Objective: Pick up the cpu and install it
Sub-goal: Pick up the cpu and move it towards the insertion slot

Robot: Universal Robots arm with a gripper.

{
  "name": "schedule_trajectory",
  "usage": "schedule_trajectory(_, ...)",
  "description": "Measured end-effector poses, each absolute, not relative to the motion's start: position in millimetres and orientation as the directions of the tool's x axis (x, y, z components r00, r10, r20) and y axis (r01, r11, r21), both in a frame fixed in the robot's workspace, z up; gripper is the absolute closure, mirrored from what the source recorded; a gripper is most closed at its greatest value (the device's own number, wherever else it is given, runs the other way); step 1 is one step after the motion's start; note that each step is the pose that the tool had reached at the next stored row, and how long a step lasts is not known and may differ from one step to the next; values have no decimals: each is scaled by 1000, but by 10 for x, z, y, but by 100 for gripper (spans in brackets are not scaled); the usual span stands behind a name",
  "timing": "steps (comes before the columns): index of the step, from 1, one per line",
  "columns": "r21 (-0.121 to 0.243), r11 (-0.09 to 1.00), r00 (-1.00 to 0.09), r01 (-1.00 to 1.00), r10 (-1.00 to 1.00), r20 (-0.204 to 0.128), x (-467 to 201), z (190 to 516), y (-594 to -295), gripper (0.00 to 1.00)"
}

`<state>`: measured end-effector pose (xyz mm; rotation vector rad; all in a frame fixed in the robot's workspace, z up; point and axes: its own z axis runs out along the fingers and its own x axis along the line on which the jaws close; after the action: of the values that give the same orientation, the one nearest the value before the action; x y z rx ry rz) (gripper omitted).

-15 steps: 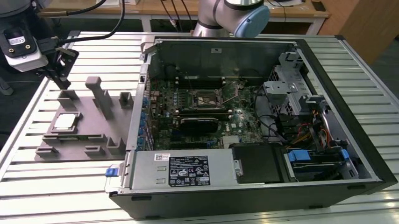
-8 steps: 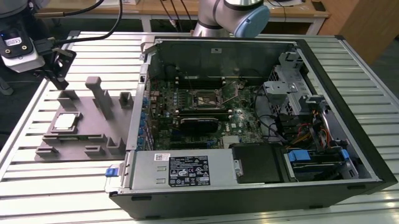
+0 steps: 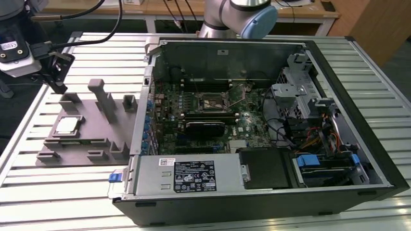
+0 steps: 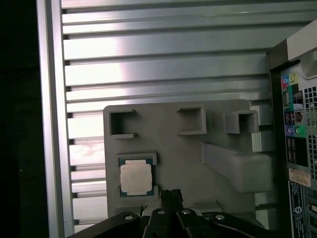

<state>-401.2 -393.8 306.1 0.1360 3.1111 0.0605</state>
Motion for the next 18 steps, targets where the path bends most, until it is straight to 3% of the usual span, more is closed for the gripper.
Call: schedule_trajectory(18,40,995,-995,93,94,-25,-4197,2923,-3939,89)
